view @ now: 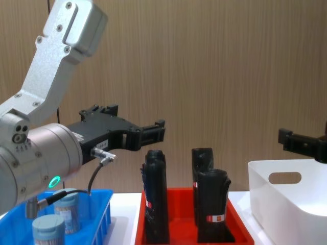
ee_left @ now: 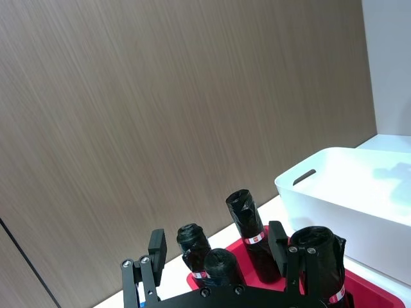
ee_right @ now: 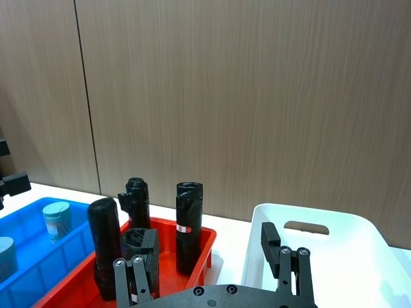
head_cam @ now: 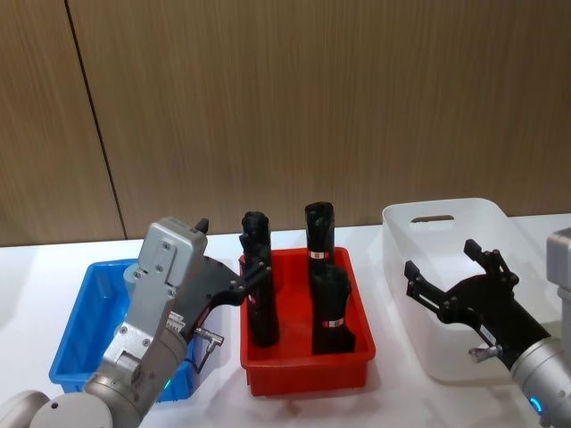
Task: Pick the cotton swabs from the blue box and place them into the white box.
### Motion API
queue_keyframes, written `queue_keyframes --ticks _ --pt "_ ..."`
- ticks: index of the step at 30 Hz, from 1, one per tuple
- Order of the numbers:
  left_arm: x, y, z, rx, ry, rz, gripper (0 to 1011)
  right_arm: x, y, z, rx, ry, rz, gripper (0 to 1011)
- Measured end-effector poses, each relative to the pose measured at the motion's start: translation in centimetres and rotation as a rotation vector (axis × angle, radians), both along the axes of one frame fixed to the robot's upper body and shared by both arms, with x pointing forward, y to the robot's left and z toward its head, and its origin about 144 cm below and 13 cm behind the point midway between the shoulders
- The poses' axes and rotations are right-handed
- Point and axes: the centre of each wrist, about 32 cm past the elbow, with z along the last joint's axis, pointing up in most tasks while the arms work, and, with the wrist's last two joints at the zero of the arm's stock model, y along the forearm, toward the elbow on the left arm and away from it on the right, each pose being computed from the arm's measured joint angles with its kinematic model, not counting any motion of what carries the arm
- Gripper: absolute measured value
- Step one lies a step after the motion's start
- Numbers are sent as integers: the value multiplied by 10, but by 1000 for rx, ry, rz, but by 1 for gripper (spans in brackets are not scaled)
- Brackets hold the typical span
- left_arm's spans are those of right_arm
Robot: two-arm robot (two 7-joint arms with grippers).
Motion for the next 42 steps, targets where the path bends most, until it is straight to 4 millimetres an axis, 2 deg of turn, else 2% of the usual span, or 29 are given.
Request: queue_keyframes --ticks 31,42 --pt "0 0 0 0 1 1 1004 0 0 0 0 0 0 1002" --pt "-4 16 -3 -21 47 41 1004 0 0 0 0 0 0 1002"
